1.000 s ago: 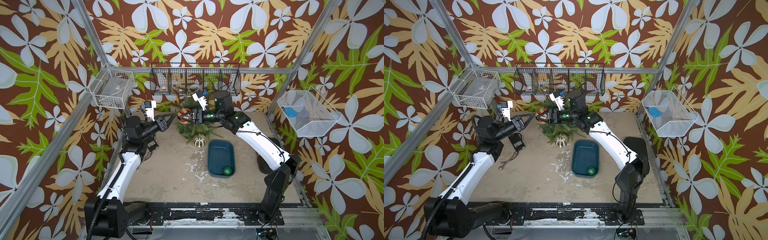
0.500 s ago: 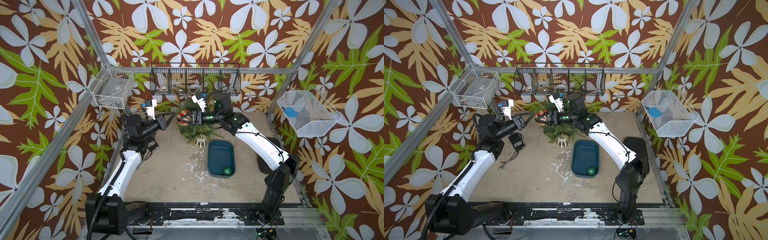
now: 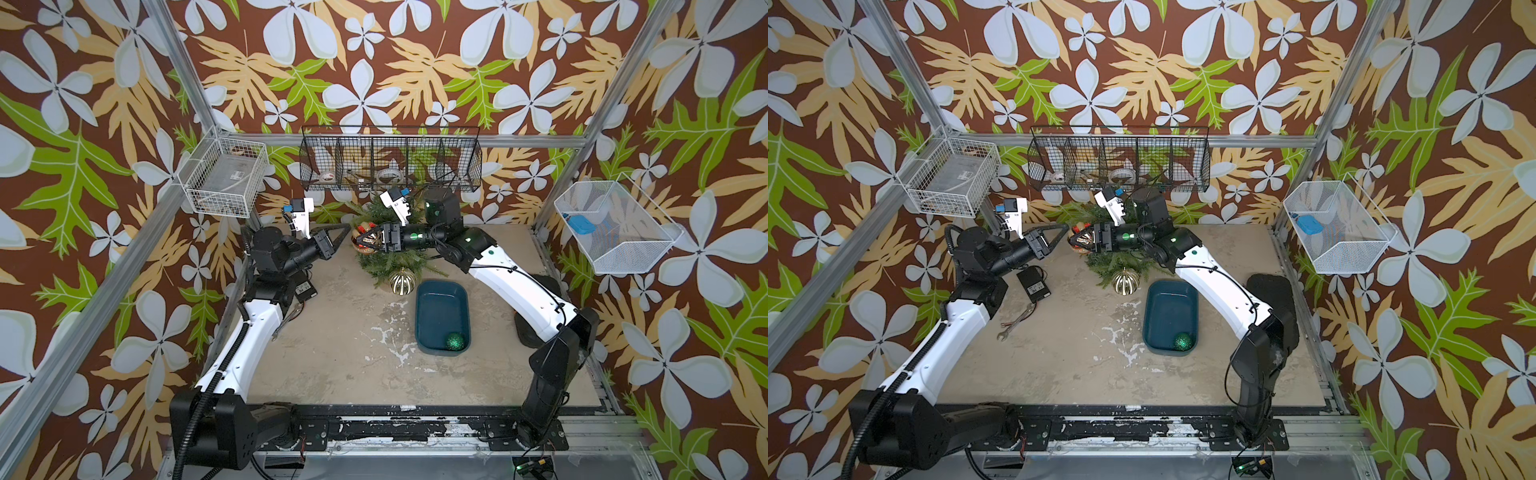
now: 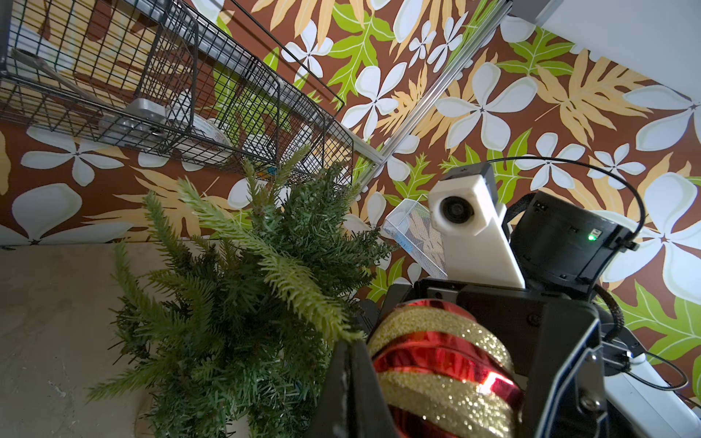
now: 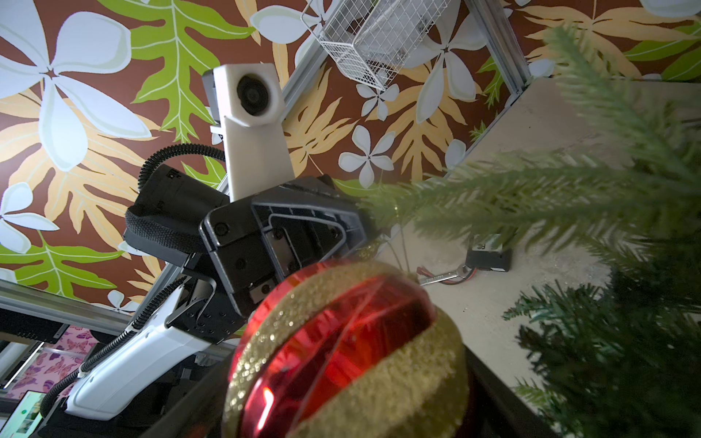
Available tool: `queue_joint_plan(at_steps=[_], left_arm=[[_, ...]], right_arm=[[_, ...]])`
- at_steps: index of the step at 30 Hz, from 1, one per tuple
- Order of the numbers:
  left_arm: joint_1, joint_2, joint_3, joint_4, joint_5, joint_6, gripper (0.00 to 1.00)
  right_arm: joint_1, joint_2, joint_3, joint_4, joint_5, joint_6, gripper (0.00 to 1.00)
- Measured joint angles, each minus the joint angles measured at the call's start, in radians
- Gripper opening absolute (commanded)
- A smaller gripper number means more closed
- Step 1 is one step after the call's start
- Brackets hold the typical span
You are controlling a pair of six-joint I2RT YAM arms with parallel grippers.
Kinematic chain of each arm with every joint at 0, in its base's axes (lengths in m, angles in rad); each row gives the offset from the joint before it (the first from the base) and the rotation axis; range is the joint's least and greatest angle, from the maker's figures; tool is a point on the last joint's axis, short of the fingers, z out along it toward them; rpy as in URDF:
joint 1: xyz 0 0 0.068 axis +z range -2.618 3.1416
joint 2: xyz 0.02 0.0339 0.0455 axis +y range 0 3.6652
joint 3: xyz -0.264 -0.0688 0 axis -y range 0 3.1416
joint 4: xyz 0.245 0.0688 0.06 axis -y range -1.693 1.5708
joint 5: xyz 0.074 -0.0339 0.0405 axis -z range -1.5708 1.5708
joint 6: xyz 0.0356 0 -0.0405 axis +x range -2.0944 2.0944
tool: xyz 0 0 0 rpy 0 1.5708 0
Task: Decorate the small christmas tree with ornaments
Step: Hang an ornament on the christmas tree.
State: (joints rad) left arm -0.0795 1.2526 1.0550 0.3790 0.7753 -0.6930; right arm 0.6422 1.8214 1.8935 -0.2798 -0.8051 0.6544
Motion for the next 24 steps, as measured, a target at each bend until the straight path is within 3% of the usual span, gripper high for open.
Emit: queue_joint_plan(at_steps=[16, 24], left_arm=[[0.000, -0.003, 0.008, -0.032, -0.011, 0.021, 0.00], [0.000, -0.020, 0.004, -0.053, -0.031, 0.033, 0.00]], right_arm=[[0.000, -0.043, 0.004, -0.005, 0.002, -0.004, 0.83], [-0.001, -0.124, -0.084, 0.009, 0.021, -0.005, 0.82]])
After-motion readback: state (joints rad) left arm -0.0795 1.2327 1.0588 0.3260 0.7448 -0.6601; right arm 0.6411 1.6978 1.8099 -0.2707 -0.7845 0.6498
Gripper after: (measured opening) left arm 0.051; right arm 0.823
